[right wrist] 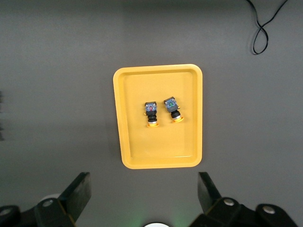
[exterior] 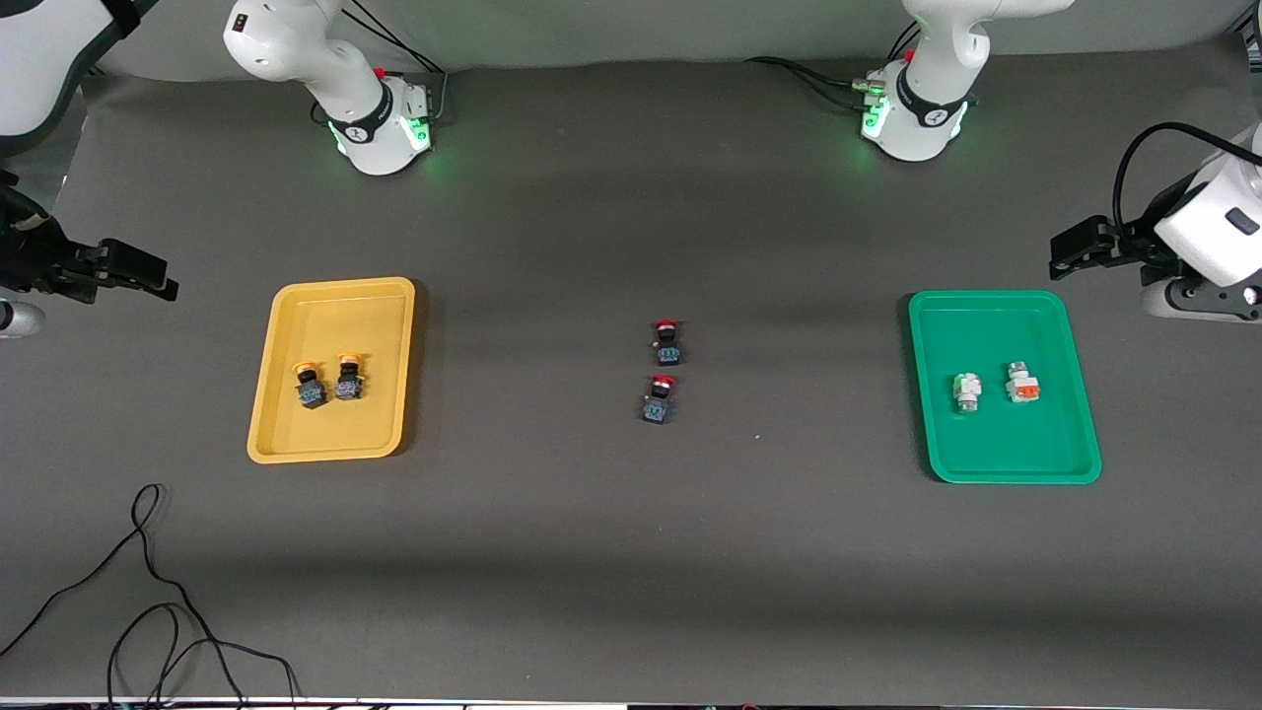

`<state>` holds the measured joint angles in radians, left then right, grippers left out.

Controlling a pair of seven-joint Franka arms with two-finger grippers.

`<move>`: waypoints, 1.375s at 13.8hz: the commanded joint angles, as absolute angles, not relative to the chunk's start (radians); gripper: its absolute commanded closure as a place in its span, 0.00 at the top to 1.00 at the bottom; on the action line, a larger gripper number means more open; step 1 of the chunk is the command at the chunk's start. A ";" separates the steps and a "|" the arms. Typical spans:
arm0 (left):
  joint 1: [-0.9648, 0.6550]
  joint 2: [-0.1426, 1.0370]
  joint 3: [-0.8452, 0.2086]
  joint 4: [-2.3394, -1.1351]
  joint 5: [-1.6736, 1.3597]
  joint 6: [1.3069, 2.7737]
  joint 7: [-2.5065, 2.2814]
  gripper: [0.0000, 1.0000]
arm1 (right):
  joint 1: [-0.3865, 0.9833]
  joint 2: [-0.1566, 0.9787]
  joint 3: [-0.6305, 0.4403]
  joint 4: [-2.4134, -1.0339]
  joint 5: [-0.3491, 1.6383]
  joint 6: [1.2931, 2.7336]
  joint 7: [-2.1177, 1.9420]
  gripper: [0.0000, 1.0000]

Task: Place green and yellow buttons in trays

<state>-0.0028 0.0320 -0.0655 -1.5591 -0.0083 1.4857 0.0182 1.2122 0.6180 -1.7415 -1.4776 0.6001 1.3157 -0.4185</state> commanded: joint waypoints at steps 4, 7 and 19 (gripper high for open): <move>-0.021 0.021 -0.051 -1.551 -0.002 1.471 0.014 1.00 | 1.216 0.604 -1.738 -1.473 0.584 1.319 -0.396 1.00; -0.021 0.025 -0.051 -1.551 -0.002 1.471 0.014 1.00 | 1.224 0.606 -1.736 -1.471 0.584 1.321 -0.396 1.00; -0.021 0.028 -0.051 -1.551 -0.002 1.474 0.014 1.00 | 1.057 0.574 -1.600 -1.414 0.580 1.286 -0.397 1.00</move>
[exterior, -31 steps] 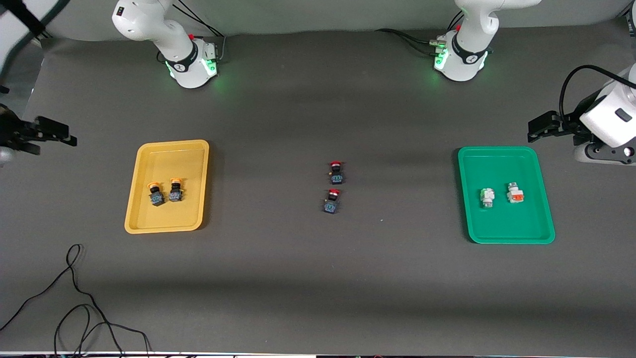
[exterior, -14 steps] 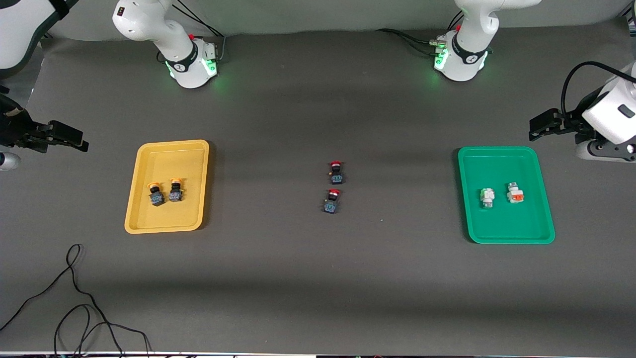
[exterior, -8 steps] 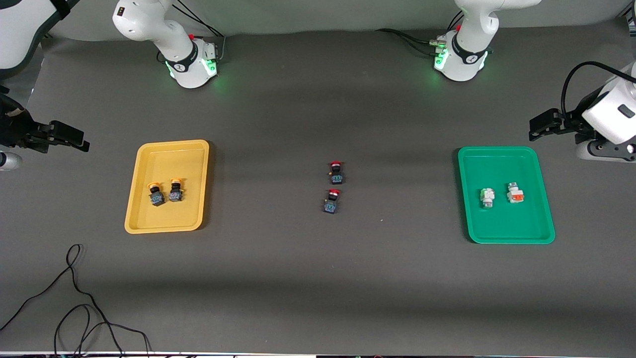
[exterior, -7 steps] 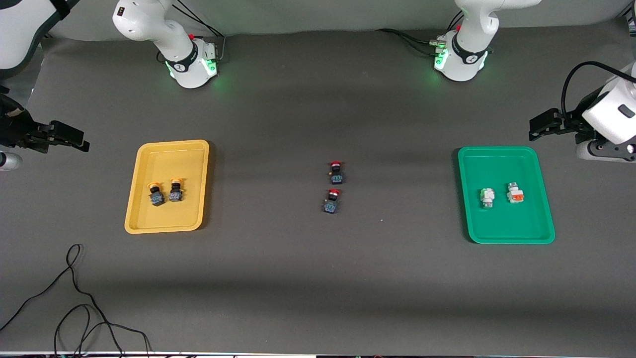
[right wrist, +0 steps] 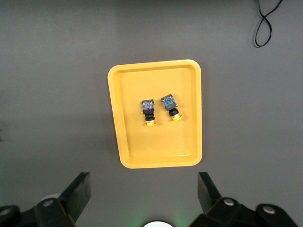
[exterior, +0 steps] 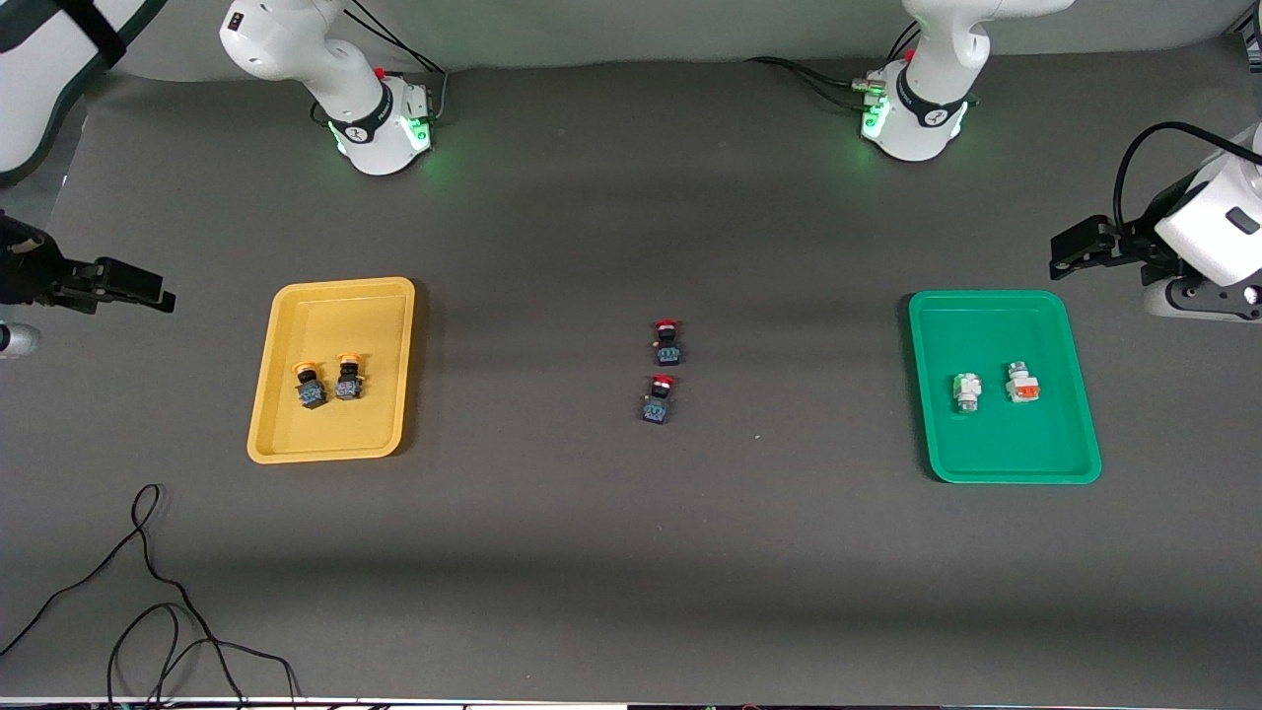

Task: Place green and yellow buttons in trays

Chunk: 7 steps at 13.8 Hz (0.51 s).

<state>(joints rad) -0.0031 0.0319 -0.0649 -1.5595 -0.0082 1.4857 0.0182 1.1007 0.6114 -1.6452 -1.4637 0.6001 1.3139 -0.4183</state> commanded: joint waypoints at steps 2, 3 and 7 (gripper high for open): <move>-0.021 0.028 -0.051 -1.551 -0.002 1.471 0.014 0.98 | 0.994 0.562 -1.542 -1.367 0.580 1.264 -0.397 1.00; -0.020 0.026 -0.051 -1.551 -0.002 1.471 0.014 0.80 | 0.974 0.560 -1.517 -1.350 0.575 1.256 -0.397 1.00; -0.020 0.028 -0.049 -1.551 -0.002 1.474 0.014 0.99 | 0.867 0.494 -1.383 -1.313 0.545 1.255 -0.396 1.00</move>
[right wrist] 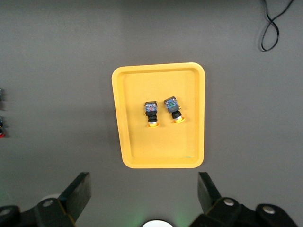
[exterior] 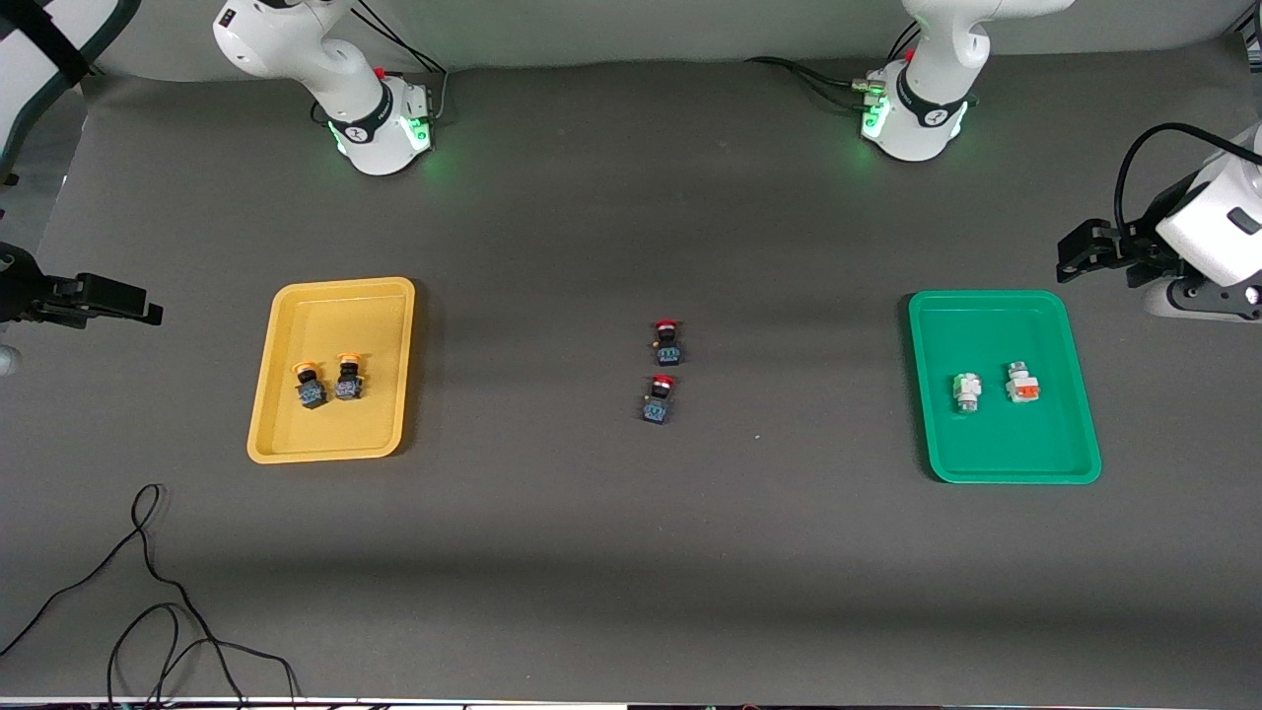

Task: Place green and yellow buttons in trays

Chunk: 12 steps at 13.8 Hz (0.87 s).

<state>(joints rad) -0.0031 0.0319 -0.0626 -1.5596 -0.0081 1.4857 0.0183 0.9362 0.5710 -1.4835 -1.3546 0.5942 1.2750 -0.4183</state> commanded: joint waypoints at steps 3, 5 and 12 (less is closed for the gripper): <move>-0.021 0.028 -0.049 -1.551 -0.002 1.474 0.012 0.99 | 0.773 0.398 -1.199 -1.292 0.433 1.269 -0.312 1.00; -0.021 0.028 -0.049 -1.551 -0.002 1.474 0.012 0.99 | 0.700 0.326 -1.032 -1.296 0.344 1.299 -0.223 1.00; -0.021 0.028 -0.049 -1.551 -0.002 1.474 0.012 0.99 | 0.337 0.223 -0.486 -1.302 0.175 1.321 -0.026 1.00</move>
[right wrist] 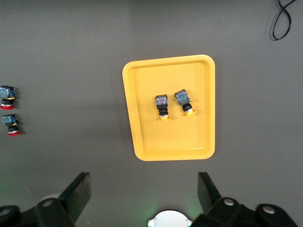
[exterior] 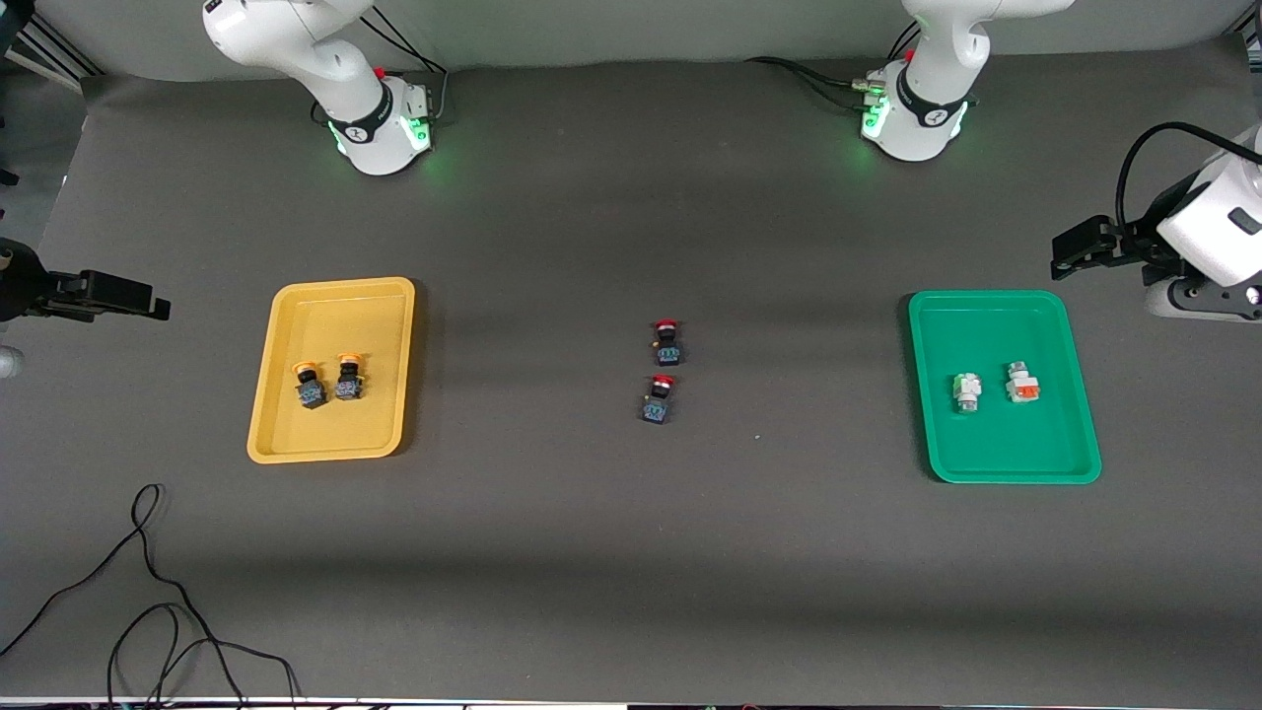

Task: Place green and yellow buttons in trays

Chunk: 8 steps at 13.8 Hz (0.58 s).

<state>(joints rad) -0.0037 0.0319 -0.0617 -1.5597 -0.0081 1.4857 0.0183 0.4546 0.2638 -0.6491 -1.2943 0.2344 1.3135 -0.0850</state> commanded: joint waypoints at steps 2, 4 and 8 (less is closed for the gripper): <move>-0.021 0.028 -0.049 -1.551 -0.002 1.474 0.012 0.99 | 0.241 0.200 -0.344 -1.318 0.123 1.324 0.012 1.00; -0.021 0.028 -0.049 -1.551 -0.002 1.474 0.012 0.99 | 0.126 0.178 -0.208 -1.334 0.118 1.335 0.055 1.00; -0.021 0.028 -0.049 -1.551 -0.002 1.474 0.012 0.99 | -0.055 0.076 -0.002 -1.470 0.075 1.420 0.064 1.00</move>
